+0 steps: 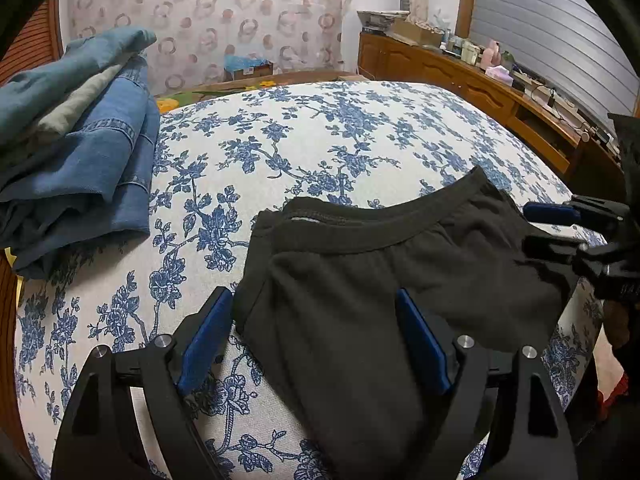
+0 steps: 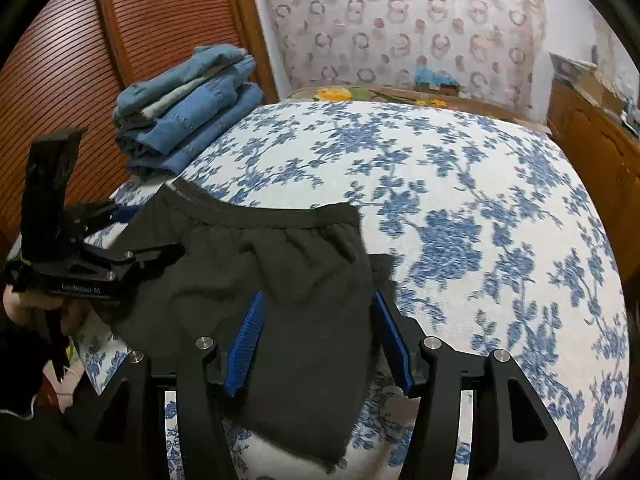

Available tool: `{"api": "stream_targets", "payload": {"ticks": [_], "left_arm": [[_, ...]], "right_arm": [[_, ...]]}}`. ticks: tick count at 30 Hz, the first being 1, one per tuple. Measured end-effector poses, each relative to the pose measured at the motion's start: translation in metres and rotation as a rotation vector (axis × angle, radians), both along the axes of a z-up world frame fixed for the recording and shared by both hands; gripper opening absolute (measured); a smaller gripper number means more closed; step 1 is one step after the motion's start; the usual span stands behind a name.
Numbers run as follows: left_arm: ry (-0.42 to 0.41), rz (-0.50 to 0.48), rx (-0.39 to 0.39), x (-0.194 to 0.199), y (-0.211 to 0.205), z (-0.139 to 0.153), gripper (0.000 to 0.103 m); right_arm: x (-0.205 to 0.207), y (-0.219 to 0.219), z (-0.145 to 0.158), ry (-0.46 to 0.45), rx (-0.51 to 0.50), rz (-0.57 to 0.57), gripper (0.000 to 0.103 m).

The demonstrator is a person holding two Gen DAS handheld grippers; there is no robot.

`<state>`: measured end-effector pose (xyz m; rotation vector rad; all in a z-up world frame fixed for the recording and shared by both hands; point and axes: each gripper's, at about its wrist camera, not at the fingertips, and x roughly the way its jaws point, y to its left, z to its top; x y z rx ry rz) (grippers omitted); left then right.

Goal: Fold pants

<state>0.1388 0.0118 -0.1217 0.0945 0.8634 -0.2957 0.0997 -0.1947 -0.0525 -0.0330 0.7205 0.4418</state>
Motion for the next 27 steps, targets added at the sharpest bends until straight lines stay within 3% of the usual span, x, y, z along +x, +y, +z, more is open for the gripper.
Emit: {"api": "stream_targets", "payload": {"ticks": [12, 18, 27], "left_arm": [[0.0, 0.0, -0.001, 0.0, 0.0, 0.0, 0.084], [0.0, 0.0, -0.001, 0.0, 0.0, 0.0, 0.084], [0.018, -0.001, -0.036, -0.001, 0.005, 0.003, 0.084]], "right_arm": [[0.014, -0.001, -0.001, 0.034, -0.02, -0.023, 0.058], [0.021, 0.007, -0.003, 0.03, -0.014, 0.009, 0.03], [0.018, 0.005, -0.008, -0.007, -0.02, 0.006, 0.028]]}}
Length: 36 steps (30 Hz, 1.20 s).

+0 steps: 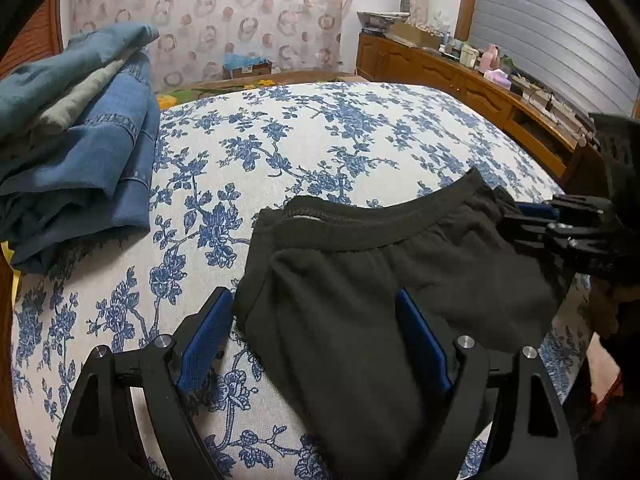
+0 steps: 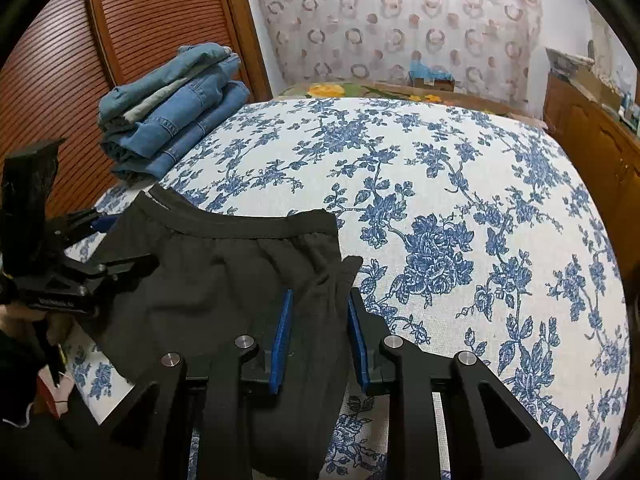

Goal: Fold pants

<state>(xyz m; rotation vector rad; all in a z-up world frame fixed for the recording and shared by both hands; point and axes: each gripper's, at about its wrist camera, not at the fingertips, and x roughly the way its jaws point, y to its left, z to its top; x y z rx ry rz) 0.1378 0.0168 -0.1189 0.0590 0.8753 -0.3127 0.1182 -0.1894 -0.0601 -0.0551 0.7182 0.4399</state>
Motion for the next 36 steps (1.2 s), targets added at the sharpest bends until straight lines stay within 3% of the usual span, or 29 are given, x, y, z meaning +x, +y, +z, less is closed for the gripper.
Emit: {"api": "stream_targets", "payload": {"ticks": [5, 10, 15, 21, 30, 36], "left_arm": [[-0.014, 0.018, -0.047, -0.006, 0.012, 0.011, 0.083], [-0.02, 0.008, -0.116, -0.005, 0.024, 0.022, 0.058], [-0.006, 0.03, -0.099, 0.001, 0.027, 0.017, 0.046], [0.03, 0.052, -0.097, 0.005, 0.03, 0.004, 0.046], [0.017, 0.049, -0.116, 0.006, 0.028, 0.001, 0.044], [0.012, 0.028, -0.141, 0.004, 0.024, 0.003, 0.019]], "right_arm": [[-0.002, 0.002, 0.0, -0.009, -0.006, -0.002, 0.028], [-0.003, 0.002, 0.0, -0.01, -0.004, -0.002, 0.028], [-0.003, 0.002, 0.0, -0.009, -0.002, -0.002, 0.028], [-0.003, 0.001, 0.0, -0.009, -0.002, -0.003, 0.028], [-0.004, 0.001, 0.001, -0.006, 0.003, -0.003, 0.028], [-0.004, 0.001, 0.001, -0.01, -0.006, 0.001, 0.027]]}}
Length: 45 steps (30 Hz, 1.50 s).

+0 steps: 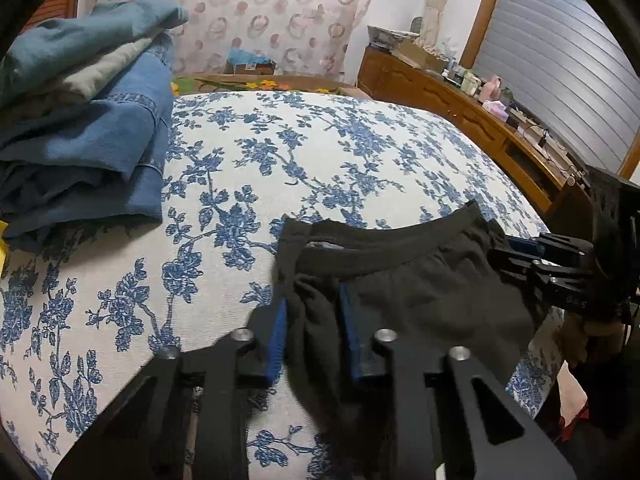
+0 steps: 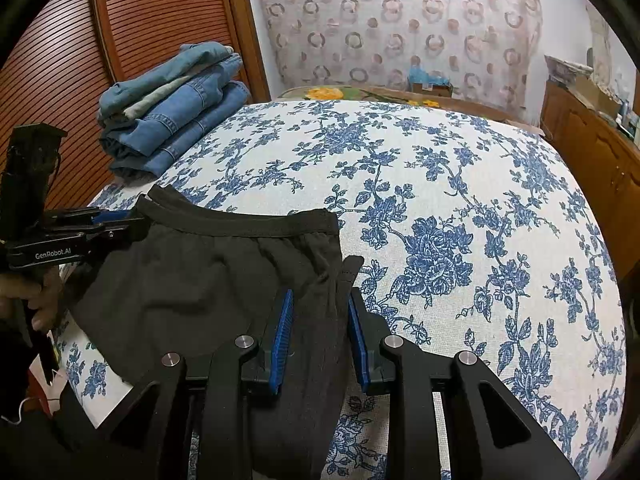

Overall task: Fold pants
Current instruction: 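Grasp the waistband with the left gripper while the right gripper grasps it, lifting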

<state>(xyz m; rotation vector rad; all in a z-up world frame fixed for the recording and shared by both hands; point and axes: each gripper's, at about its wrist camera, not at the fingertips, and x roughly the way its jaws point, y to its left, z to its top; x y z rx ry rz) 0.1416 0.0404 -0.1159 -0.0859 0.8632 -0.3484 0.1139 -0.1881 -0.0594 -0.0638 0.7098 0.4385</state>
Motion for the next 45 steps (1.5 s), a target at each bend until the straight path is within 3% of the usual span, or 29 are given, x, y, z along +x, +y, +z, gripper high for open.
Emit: {"api": "stream_targets", "payload": {"ticks": [9, 12, 29, 39, 45], "left_arm": [[-0.072, -0.011, -0.006, -0.014, -0.008, 0.027, 0.013], [-0.104, -0.021, -0.008, -0.021, -0.011, 0.04, 0.013], [-0.268, -0.023, -0.001, -0.034, -0.013, 0.1, 0.012], [-0.273, 0.001, -0.006, -0.014, -0.001, 0.106, 0.012], [-0.279, 0.022, -0.01, 0.002, 0.008, 0.122, 0.012]], "right_arm": [[-0.008, -0.001, 0.005, -0.02, 0.026, 0.013, 0.011], [-0.014, -0.006, 0.01, -0.032, 0.067, 0.012, 0.01], [-0.046, -0.012, 0.066, -0.212, 0.092, 0.038, 0.01], [-0.02, -0.001, 0.076, -0.233, 0.081, 0.07, 0.01], [0.006, 0.008, 0.098, -0.245, 0.072, 0.097, 0.01]]}}
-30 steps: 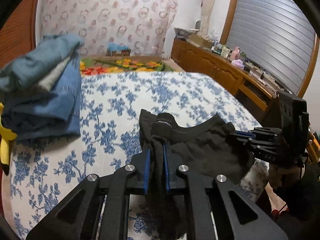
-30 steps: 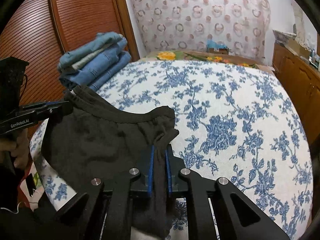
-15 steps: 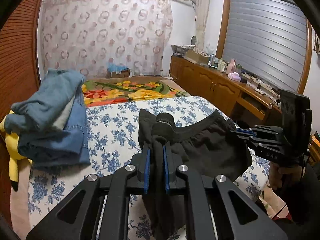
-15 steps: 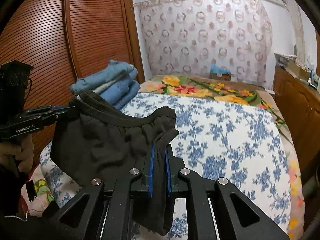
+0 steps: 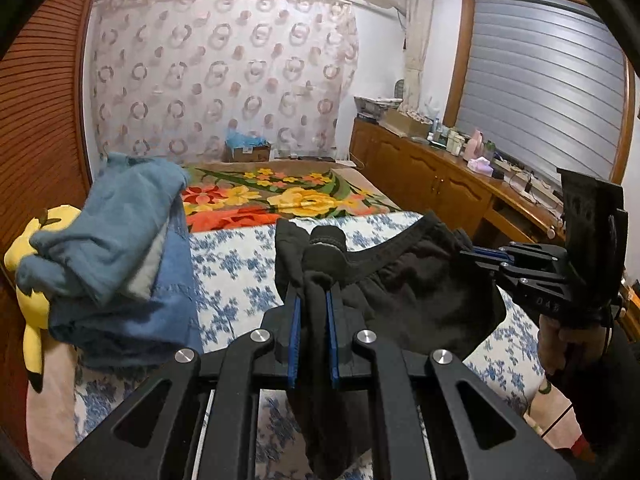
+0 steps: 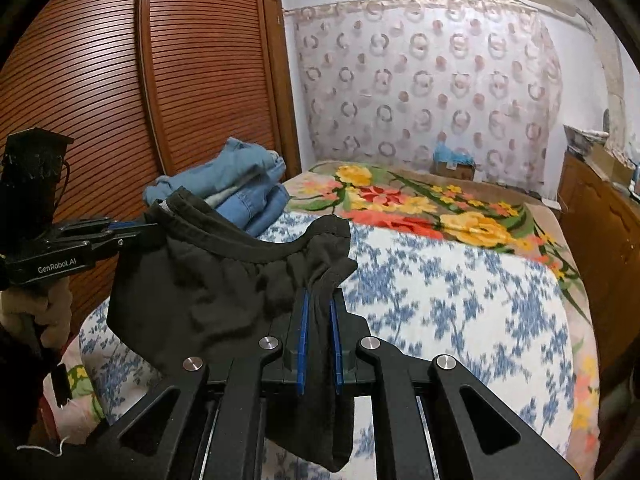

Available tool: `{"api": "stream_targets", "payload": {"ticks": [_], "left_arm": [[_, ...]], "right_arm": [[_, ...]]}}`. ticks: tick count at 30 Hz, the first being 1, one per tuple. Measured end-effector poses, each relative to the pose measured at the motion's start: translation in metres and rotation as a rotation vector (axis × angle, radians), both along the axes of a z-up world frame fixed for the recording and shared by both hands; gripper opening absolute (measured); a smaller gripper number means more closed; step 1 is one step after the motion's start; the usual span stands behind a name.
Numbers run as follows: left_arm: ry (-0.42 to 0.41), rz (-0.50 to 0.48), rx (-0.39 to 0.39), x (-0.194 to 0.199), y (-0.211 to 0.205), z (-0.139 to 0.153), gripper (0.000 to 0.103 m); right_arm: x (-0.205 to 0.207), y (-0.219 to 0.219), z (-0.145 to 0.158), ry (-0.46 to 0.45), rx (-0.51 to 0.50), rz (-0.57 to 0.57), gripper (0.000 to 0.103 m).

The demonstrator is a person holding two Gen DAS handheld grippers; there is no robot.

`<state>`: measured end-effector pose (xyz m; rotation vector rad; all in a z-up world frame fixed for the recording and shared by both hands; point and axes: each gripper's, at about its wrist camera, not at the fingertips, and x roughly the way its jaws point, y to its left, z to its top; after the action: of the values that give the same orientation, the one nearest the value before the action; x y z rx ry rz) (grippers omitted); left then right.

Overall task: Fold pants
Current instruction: 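Grasp the waistband with the left gripper while the right gripper grasps it, lifting, then carry the folded black pants with both grippers toward the stack of jeans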

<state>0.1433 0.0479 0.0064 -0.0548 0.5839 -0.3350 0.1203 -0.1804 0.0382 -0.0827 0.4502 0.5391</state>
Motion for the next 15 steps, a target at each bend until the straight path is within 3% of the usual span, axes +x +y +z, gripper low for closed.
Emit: {"api": "stream_targets", "payload": {"ticks": [15], "left_arm": [[-0.077, 0.132, 0.0, 0.034, 0.063, 0.051, 0.012]], "right_arm": [[0.099, 0.057, 0.062, -0.108, -0.038, 0.123, 0.01]]}}
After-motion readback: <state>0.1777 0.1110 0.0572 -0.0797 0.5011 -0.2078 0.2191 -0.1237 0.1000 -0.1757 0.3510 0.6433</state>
